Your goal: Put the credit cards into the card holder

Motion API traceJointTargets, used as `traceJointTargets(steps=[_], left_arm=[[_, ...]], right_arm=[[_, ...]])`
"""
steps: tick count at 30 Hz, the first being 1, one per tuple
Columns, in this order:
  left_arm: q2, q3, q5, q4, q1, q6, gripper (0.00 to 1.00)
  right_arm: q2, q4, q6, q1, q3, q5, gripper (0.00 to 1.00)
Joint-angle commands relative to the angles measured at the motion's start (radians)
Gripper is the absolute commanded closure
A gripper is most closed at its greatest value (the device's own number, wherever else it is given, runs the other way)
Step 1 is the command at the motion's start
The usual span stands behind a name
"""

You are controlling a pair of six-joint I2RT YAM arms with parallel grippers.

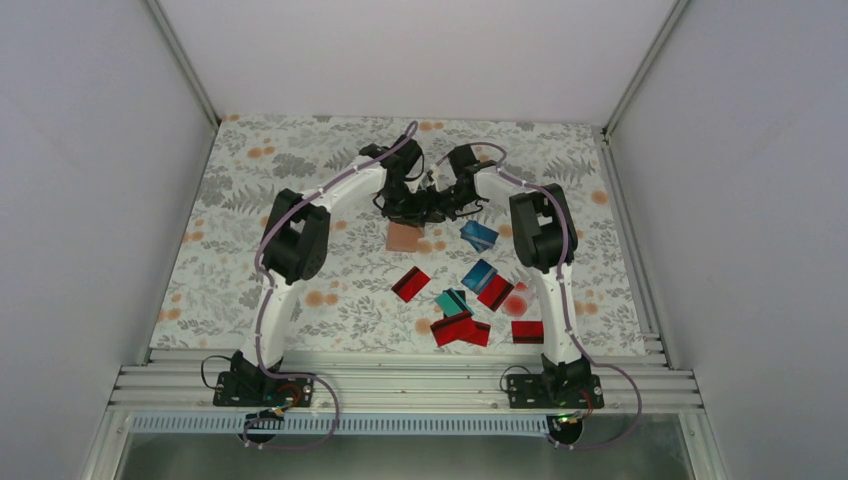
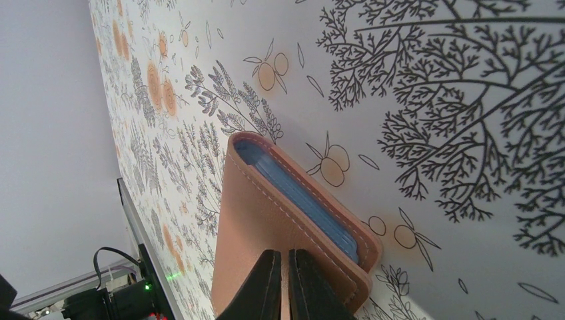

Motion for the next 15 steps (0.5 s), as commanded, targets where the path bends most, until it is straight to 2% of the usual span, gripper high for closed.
traceJointTargets(steps=[1,15], left_arm=[[0.043,0.034,0.009,0.110,-0.005,-0.007,0.85],[0.053,0.047,0.007,0.101,-0.004,-0.006,0.89]], right_arm=[[0.056,-0.075,-0.015,0.018,-0.015,0.063,0.96],[0.060,-0.080,-0.016,0.018,-0.007,0.062,0.96]])
